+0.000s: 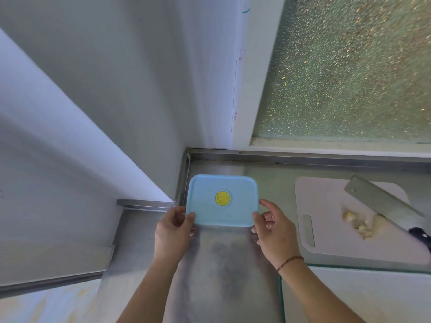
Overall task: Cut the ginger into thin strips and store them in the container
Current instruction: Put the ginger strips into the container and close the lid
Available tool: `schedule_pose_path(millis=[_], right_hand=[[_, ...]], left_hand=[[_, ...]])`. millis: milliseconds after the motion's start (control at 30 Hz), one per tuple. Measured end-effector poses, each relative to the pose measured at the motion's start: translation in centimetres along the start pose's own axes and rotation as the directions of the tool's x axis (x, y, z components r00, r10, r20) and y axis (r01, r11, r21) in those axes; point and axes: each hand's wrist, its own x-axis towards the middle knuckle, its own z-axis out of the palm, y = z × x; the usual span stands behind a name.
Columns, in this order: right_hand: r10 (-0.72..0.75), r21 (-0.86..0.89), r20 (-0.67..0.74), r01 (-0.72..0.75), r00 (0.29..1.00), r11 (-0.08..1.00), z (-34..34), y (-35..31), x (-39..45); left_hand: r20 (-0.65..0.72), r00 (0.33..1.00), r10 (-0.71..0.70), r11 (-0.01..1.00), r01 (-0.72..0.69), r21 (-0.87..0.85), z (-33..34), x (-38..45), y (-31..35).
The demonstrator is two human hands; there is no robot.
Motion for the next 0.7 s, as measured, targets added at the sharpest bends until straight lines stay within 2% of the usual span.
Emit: schedule_pose_path(millis=[67, 133, 233, 400, 600, 700], right_hand=[[0.034, 0.064, 0.006, -0.035, 0.999, 0.997, 0.1, -0.2, 0.0], [0.000, 0.014, -0.004, 0.000, 1.000, 1.000, 0.1, -0.2, 0.2], [0.030, -0.003, -0.005, -0.030, 1.000, 1.000, -0.4, 0.4, 0.7], [0.077, 0.036, 0.084, -0.081, 0.993, 0.996, -2.1, 1.0, 1.1], [0.026, -0.139, 0.002, -0.025, 1.000, 0.990, -2.7, -1.0, 5.1], [0.051, -0.173, 0.001, -0.050, 0.999, 0.984, -1.4, -2.2, 7.4]], left_hand=[[0.011, 1.000, 0.002, 1.000, -0.002, -0.005, 0.0, 0.2, 0.4], [0.013, 1.000, 0.015, 1.000, -0.015, 0.018, 0.2, 0.1, 0.4], [0.052, 0.998, 0.020, 0.998, -0.023, 0.059, 0.6, -0.5, -0.3], [0.088, 0.996, -0.006, 0.998, 0.000, 0.069, 0.3, -0.3, -0.9], [0.030, 0.981, 0.190, 0.966, -0.193, 0.171, 2.8, 1.0, 1.9], [-0.069, 0.996, 0.060, 0.998, -0.058, 0.024, 4.8, 2.6, 3.2]])
